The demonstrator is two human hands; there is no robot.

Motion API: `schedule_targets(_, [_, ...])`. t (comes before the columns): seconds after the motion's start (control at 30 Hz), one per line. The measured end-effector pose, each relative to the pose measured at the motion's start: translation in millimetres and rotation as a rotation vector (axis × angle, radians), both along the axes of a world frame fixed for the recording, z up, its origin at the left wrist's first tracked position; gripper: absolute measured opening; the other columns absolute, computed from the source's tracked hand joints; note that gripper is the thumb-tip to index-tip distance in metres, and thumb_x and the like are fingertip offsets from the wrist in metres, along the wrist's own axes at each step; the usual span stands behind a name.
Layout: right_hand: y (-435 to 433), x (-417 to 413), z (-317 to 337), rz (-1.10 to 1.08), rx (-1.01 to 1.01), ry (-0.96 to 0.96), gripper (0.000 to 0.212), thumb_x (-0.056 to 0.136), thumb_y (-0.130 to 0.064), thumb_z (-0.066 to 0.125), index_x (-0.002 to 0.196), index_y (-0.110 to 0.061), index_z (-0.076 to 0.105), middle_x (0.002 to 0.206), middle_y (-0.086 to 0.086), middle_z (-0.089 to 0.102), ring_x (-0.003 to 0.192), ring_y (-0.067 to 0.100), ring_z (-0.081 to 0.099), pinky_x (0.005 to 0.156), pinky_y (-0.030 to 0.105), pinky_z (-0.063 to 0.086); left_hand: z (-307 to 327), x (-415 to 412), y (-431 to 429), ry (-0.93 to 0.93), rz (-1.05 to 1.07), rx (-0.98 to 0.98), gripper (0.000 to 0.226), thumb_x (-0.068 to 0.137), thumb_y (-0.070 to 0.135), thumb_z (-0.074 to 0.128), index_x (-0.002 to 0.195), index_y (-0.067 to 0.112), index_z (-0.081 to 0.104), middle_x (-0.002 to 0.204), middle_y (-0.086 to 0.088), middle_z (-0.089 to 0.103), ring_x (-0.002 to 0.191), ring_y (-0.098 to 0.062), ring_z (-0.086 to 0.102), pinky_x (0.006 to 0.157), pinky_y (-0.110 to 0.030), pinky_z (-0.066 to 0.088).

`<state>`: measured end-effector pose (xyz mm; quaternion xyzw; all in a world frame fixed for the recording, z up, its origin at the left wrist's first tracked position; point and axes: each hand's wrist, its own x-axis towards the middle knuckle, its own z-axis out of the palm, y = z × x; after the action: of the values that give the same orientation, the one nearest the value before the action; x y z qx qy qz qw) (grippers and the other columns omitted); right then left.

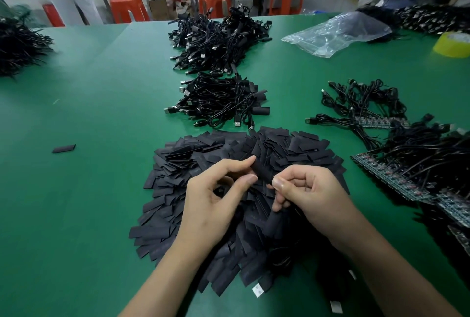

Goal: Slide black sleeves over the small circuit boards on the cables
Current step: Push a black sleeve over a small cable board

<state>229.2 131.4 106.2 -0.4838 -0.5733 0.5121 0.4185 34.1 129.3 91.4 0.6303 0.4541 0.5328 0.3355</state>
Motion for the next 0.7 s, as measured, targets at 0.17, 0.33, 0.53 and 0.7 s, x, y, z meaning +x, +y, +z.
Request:
schedule_targets(0.17, [0.7, -1.1, 0.7, -0.029, 0.018, 0.039, 0.016, 0.099, -0.006, 0.063, 0.088, -0.010, 0.074, 0.069, 0.009, 0.072, 0.067, 0.019, 0.073, 0.063, 0.021, 0.052, 3.8, 7.3, -2.6, -0.067, -0.061, 0.011, 0.037, 0.092, 0.012, 0.074, 0.122, 0.032, 0.070, 0.100, 0.002, 0.076, 0.096, -0.020, 0.074, 0.087, -0.024, 0.056])
schedule_targets(0.33, [-1.0, 1.2, 4.4, -0.021, 0.030, 0.027, 0.015, 0.099, -0.005, 0.063, 0.090, -0.009, 0.074, 0.068, 0.008, 0.073, 0.068, 0.020, 0.074, 0.064, 0.019, 0.052, 4.0, 4.8, -1.8, 0.137, 0.127, 0.078, 0.033, 0.086, 0.021, 0.082, 0.114, 0.032, 0.069, 0.092, 0.015, 0.073, 0.088, -0.010, 0.072, 0.079, -0.020, 0.055])
schedule_targets(0.53, [-3.5, -1.5, 3.1, -0.056, 0.119, -0.067, 0.015, 0.097, -0.007, 0.066, 0.087, -0.015, 0.074, 0.068, 0.006, 0.072, 0.066, 0.022, 0.073, 0.067, 0.025, 0.057, 6.7, 7.5, -4.1, 0.343, 0.226, 0.122, 0.047, 0.078, 0.048, 0.084, 0.118, 0.028, 0.072, 0.091, 0.018, 0.068, 0.089, -0.004, 0.068, 0.081, -0.024, 0.055])
schedule_targets(0.7, [-7.3, -4.8, 2.9, -0.085, 0.265, -0.191, 0.017, 0.095, -0.010, 0.069, 0.084, -0.023, 0.073, 0.067, -0.001, 0.071, 0.063, 0.012, 0.070, 0.065, 0.022, 0.055, 6.3, 7.6, -3.8, 0.303, 0.205, 0.047, 0.043, 0.076, 0.033, 0.089, 0.115, 0.026, 0.073, 0.090, 0.018, 0.069, 0.089, -0.004, 0.068, 0.079, -0.013, 0.049])
